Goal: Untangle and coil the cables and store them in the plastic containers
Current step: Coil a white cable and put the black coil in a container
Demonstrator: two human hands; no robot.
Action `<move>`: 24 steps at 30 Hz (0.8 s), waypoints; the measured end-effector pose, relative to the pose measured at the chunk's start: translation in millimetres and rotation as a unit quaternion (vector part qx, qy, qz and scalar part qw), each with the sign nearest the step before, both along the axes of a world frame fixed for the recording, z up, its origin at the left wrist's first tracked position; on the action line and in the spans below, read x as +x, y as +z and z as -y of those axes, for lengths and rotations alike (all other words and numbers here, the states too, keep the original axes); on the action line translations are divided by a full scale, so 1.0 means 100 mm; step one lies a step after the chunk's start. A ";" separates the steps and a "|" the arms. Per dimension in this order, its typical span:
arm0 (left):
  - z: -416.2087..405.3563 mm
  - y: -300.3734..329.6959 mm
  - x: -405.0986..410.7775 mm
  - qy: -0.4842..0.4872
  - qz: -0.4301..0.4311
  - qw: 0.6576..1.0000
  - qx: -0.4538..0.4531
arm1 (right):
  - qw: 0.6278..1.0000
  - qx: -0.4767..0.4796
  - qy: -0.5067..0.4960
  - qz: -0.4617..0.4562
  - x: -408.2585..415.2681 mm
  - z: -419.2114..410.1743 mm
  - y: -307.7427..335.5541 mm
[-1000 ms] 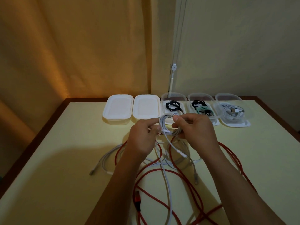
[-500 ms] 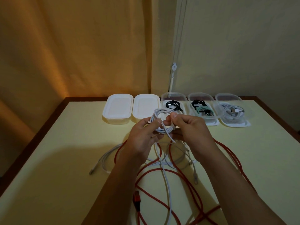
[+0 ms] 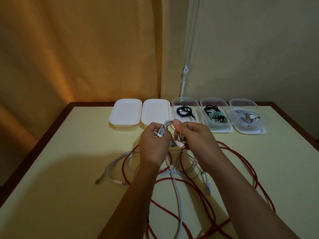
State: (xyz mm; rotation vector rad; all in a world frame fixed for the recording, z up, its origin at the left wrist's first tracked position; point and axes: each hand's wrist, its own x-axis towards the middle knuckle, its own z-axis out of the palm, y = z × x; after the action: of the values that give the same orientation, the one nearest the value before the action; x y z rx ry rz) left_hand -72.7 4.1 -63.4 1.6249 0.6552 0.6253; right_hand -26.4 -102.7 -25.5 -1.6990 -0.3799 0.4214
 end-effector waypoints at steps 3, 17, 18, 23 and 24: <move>-0.08 -0.04 0.01 -0.070 -0.060 0.988 -0.120 | 1.000 0.013 0.014 -0.003 0.02 0.02 0.00; 0.02 0.07 0.01 -0.065 0.049 0.968 -0.236 | 0.993 0.077 0.023 -0.086 -0.01 0.01 0.05; 0.04 0.09 0.00 -0.053 0.042 0.983 -0.169 | 0.993 0.077 0.016 -0.086 -0.01 0.01 0.04; 0.06 0.14 -0.03 -0.051 0.032 0.998 -0.025 | 0.996 0.056 0.002 -0.071 0.02 0.04 0.06; 0.05 0.14 -0.04 -0.046 0.013 0.999 0.002 | 0.996 0.051 0.003 -0.067 0.03 0.04 0.06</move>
State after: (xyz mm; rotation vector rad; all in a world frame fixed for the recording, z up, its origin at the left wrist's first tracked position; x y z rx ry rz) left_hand -76.4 -1.4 -49.7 1.6381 0.5577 0.5810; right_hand -23.8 -107.2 -19.2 -1.5611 -0.3040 0.5089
